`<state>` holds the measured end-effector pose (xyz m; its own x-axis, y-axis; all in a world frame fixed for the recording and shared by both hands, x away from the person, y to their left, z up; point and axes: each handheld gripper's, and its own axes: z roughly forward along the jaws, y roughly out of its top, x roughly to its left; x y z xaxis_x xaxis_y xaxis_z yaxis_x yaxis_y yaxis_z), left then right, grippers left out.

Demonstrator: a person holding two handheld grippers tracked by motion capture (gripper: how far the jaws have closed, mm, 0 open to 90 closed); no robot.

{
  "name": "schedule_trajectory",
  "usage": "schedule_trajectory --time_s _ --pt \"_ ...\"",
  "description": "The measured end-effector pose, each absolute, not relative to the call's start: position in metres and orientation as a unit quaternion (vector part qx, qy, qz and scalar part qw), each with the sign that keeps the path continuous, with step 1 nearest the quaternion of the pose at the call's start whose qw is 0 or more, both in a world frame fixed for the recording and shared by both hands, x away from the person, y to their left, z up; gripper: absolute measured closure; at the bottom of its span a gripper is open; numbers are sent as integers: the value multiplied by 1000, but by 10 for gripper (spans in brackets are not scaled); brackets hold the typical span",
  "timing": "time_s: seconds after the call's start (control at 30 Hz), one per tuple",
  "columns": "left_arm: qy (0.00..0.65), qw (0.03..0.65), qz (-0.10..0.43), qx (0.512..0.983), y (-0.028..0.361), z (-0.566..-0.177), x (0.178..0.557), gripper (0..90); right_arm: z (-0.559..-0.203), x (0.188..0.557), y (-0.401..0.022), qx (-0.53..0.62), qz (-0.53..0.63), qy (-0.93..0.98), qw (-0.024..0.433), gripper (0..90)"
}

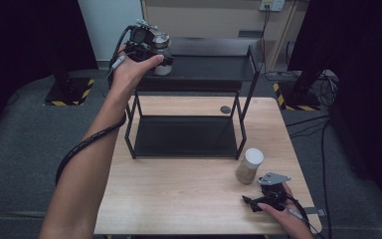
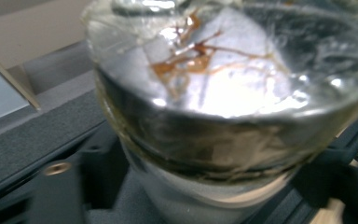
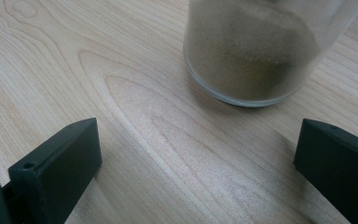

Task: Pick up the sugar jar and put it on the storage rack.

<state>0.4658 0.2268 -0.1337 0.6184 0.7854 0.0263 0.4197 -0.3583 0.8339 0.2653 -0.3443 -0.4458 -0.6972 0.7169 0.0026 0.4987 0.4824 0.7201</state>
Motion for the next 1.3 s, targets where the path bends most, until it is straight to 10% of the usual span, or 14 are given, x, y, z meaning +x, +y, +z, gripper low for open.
schedule_trajectory --time_s 0.2,1.3 --pt "386 422 230 787 227 -133 452 69 -446 265 -344 359 361 847 151 11" --pt "266 466 298 789 247 -179 366 70 -446 265 -344 360 361 847 151 11"
